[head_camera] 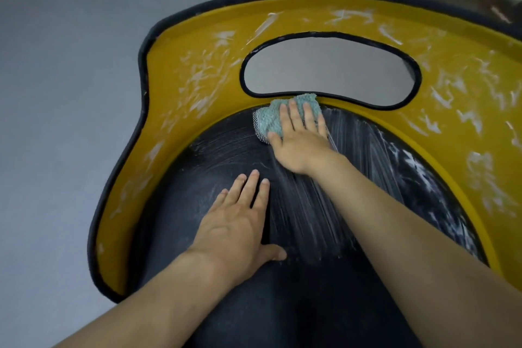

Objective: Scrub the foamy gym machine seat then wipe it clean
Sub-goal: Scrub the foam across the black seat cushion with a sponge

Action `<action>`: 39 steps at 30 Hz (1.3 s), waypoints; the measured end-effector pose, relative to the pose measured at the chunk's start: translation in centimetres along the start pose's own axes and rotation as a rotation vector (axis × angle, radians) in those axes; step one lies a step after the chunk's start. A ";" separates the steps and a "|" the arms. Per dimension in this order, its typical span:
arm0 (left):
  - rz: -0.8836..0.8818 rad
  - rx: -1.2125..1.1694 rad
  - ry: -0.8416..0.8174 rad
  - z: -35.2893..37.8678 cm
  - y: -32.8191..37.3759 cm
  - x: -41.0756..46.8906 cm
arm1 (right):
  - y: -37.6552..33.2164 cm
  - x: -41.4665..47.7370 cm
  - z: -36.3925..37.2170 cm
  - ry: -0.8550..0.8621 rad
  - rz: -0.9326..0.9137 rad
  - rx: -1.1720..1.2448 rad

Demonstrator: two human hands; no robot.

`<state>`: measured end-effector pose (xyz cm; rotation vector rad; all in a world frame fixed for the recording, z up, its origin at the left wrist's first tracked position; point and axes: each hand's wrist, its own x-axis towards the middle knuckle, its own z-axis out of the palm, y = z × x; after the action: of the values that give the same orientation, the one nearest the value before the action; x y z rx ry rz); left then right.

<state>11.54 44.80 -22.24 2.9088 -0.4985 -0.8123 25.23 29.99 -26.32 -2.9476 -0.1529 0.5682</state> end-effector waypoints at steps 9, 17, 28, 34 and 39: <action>-0.018 -0.010 0.021 0.8 -2.1 -1.0 | 2.7 -19.0 6.2 0.020 -0.153 -0.107; -0.019 -0.010 -0.007 0.4 -1.7 -0.6 | 0.6 -4.5 1.4 -0.018 -0.010 -0.040; 0.086 0.005 0.018 -0.1 3.9 4.3 | 6.7 -14.2 4.2 0.030 0.044 -0.021; 0.108 0.015 0.060 0.2 4.9 5.2 | 8.9 -20.8 6.9 0.056 0.069 -0.049; 0.107 -0.001 0.107 1.0 5.1 5.9 | 9.9 -11.0 3.4 0.109 0.122 -0.023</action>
<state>14.30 38.06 -25.10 2.8770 -0.6360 -0.6384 14.53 19.24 -26.98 -3.0173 0.0324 0.4212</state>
